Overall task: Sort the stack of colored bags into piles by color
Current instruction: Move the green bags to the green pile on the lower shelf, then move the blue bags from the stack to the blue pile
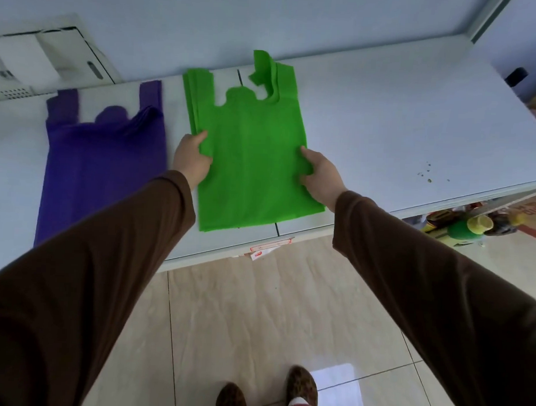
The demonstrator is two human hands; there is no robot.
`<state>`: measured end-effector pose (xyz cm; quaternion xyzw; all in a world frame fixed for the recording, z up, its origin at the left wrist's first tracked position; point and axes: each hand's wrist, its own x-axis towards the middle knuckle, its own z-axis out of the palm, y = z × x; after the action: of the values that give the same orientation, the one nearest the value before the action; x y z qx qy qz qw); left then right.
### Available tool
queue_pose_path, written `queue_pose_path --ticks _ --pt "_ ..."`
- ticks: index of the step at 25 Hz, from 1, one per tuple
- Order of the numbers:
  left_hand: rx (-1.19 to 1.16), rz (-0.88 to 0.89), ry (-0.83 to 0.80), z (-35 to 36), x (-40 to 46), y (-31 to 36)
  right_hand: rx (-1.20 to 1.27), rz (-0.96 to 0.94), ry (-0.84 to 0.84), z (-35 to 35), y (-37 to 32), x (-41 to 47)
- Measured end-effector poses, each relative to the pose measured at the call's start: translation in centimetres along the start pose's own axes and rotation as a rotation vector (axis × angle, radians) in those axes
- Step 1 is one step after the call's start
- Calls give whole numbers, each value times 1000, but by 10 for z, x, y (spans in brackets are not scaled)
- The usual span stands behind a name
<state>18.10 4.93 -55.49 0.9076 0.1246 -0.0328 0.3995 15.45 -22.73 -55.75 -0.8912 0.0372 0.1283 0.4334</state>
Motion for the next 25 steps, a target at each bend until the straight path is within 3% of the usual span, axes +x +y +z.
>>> queue_pose_path --ticks 7,13,16,20,25 --pt "112 -4 36 1 -5 -2 -223 -51 -48 -3 -11 -1" --pt "240 -35 45 -11 -11 8 -313 45 -99 -14 -24 -1" --pt "330 55 -4 -29 -42 29 -470 83 -65 -34 -30 -27" --pt "404 214 -120 -60 -114 84 -361 115 -47 -74 -50 -89" --pt "337 274 -257 -121 -219 173 -228 -6 9 -141 -117 -189"
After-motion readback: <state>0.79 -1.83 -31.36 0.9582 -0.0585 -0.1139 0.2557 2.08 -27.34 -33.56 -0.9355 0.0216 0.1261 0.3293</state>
